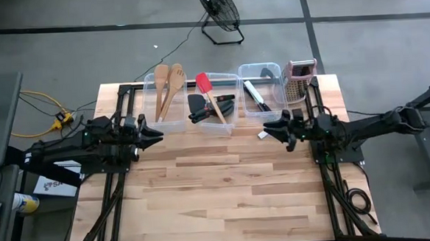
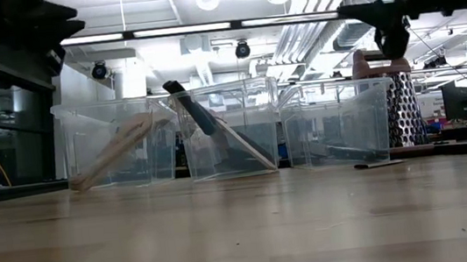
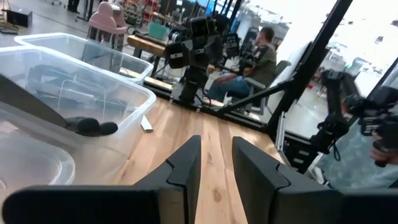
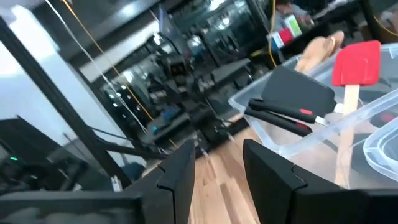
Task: Pick & Place Kitchen Items
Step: Return to Home Position
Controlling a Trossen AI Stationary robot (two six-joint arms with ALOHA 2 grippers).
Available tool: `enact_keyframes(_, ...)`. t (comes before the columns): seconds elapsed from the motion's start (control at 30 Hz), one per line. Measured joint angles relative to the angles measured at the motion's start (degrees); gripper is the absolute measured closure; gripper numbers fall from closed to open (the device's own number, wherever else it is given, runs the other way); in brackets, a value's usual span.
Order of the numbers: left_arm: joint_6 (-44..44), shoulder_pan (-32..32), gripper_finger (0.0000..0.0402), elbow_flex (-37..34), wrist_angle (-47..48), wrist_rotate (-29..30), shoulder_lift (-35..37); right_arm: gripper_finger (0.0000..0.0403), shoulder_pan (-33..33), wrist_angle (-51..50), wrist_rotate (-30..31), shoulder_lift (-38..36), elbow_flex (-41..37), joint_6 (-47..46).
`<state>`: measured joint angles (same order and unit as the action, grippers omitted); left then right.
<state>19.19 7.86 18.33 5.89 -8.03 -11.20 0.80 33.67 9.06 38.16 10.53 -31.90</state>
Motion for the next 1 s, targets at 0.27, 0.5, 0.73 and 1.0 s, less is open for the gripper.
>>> enact_keyframes(0.27, 1.0, 0.0, 0.0312, -5.6, 0.0, 0.2, 11.1, 0.0275, 0.0, 1.8, 0.8, -7.4, -5.0, 0.1)
enact_keyframes(0.5, 0.6, 0.0, 0.0312, -7.4, 0.0, -0.9, 10.4, 0.0275, -0.1, 1.7, 2.4, -13.5, -9.3, 0.0)
enact_keyframes(0.73, 0.5, 0.0, 0.0312, -9.0, 0.1, -0.9, 10.9, 0.0275, -0.1, -3.4, 1.1, -18.0, -10.0, -0.1)
enact_keyframes(1.0, 0.5, 0.0, 0.0312, -12.2, -1.5, -1.6, 10.8, 0.0275, -0.1, -12.8, 1.0, -22.8, -10.0, 0.0)
